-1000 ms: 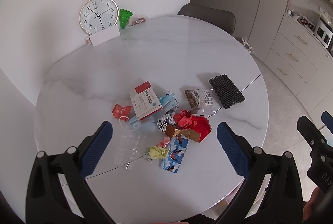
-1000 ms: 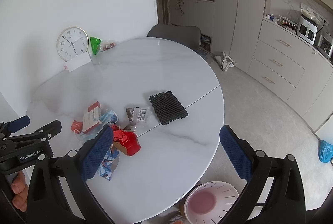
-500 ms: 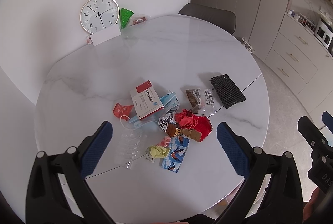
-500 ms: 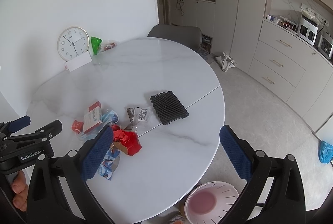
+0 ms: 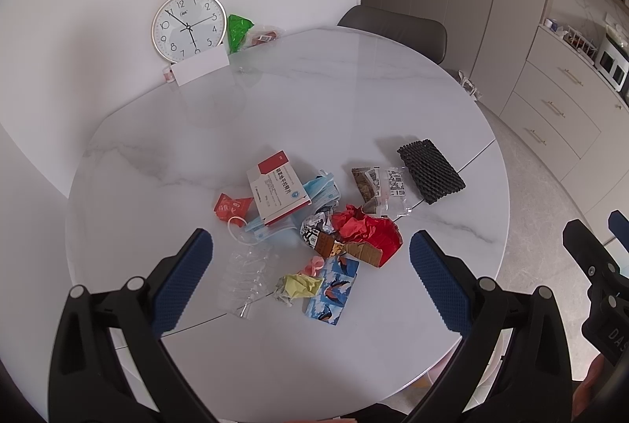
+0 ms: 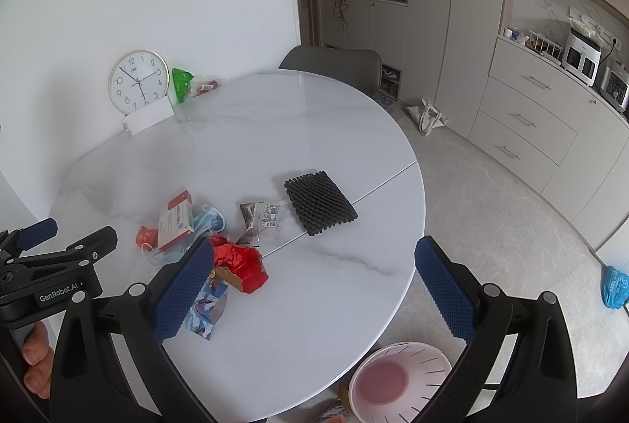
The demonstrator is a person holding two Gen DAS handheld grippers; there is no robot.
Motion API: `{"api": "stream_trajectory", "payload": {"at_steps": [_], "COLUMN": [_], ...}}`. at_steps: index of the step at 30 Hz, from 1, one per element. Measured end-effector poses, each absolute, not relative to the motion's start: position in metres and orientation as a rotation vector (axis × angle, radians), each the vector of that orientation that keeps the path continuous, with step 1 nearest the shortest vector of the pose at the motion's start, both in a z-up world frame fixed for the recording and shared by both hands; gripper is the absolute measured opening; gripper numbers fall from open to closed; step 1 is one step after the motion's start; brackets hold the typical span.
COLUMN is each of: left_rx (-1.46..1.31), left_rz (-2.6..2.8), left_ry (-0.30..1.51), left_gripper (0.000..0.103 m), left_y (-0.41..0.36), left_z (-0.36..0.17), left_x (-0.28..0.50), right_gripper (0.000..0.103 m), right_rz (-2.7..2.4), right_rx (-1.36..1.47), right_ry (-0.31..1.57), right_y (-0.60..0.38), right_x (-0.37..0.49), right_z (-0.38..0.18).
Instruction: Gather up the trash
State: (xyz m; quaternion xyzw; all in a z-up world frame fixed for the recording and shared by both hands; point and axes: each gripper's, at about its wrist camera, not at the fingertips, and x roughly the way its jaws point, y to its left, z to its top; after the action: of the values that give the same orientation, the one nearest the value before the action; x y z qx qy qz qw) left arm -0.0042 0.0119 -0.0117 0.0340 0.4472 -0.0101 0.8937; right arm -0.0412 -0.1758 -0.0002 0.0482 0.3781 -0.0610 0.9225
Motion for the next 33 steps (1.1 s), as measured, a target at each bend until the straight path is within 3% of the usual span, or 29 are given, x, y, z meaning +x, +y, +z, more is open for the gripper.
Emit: {"api": "stream_trajectory", "payload": {"at_steps": [16, 33], "left_rx": [0.096, 0.333], "left_rz": [-0.079, -0.285], "left_ry": [0.910, 1.103], "left_gripper": [0.097, 0.096], "left_y": [0.041, 0.120], "left_z": [-0.029, -0.169], "left_x": [-0.001, 0.036], "right_gripper": [0.101, 0.101], "right_rz": [-0.139, -0.188], "right_rx": [0.129, 0.189], "right_ry": [0.807, 1.026], "right_y": [-0.176, -0.155], "right_x": [-0.041, -0.039], "right_z": [-0.018, -0.116]}}
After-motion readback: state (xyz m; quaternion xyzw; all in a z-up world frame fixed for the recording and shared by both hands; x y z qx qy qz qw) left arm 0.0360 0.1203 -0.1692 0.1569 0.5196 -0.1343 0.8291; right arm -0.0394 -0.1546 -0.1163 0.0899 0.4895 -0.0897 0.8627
